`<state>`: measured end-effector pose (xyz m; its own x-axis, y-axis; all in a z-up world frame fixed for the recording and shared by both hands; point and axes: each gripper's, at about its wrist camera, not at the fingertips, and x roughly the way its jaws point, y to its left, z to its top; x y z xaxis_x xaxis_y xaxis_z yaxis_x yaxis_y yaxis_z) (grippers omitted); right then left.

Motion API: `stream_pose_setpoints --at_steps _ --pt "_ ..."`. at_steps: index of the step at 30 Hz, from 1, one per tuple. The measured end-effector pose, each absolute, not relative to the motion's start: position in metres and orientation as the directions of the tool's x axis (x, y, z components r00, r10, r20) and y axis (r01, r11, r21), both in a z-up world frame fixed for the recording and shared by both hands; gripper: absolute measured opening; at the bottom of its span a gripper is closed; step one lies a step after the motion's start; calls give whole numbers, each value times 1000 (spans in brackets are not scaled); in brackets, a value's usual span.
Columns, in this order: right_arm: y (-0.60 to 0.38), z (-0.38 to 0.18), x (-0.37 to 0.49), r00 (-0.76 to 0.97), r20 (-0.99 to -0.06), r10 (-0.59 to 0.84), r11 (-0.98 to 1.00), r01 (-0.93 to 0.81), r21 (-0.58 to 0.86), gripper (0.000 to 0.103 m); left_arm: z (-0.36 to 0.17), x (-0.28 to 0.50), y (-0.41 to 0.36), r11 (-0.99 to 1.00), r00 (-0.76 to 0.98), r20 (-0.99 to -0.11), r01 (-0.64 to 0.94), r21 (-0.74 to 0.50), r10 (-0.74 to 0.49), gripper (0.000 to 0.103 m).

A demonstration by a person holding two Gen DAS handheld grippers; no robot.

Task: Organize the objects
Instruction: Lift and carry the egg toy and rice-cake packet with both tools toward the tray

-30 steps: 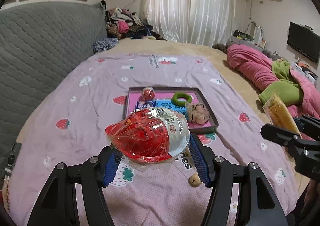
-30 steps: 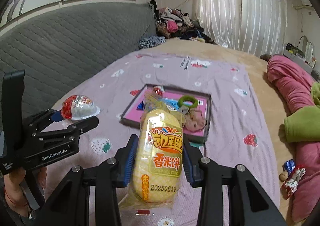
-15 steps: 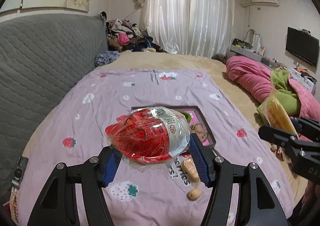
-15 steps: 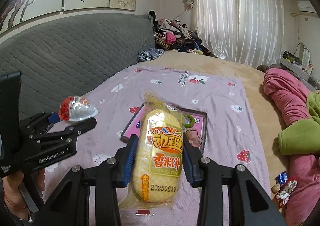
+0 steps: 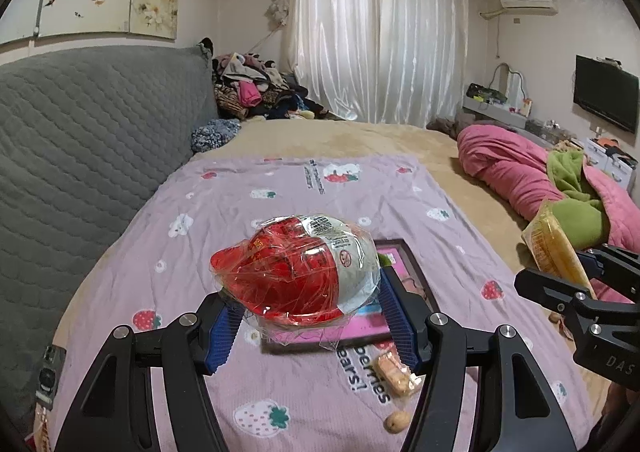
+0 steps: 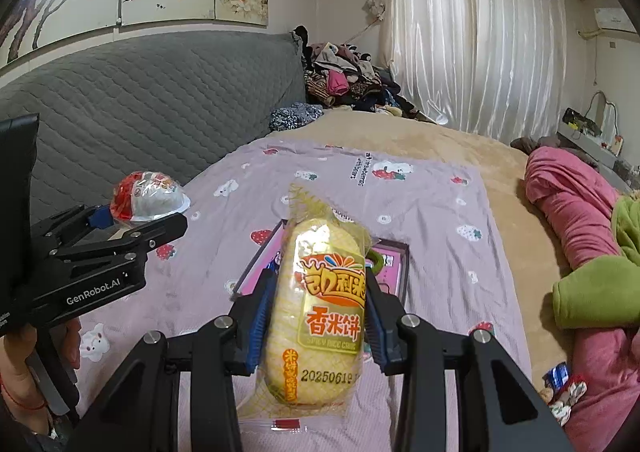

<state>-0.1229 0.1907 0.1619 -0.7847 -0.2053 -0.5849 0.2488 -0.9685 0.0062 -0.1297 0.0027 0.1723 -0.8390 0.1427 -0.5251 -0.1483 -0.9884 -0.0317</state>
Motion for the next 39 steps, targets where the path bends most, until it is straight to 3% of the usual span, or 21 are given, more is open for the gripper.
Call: stream_pose_setpoints --at_steps 11,23,39 --pt "194 175 -172 -804 -556 -208 -967 253 -5 41 182 -179 13 -987 -849 -506 -162 -19 150 66" --pt "199 163 -223 -819 -535 -208 -968 250 -7 41 158 -235 21 -988 -845 -517 -154 -12 138 66" --pt "205 83 -277 -785 -575 -232 -963 270 21 41 57 -298 19 -991 -800 -587 -135 -21 121 66"
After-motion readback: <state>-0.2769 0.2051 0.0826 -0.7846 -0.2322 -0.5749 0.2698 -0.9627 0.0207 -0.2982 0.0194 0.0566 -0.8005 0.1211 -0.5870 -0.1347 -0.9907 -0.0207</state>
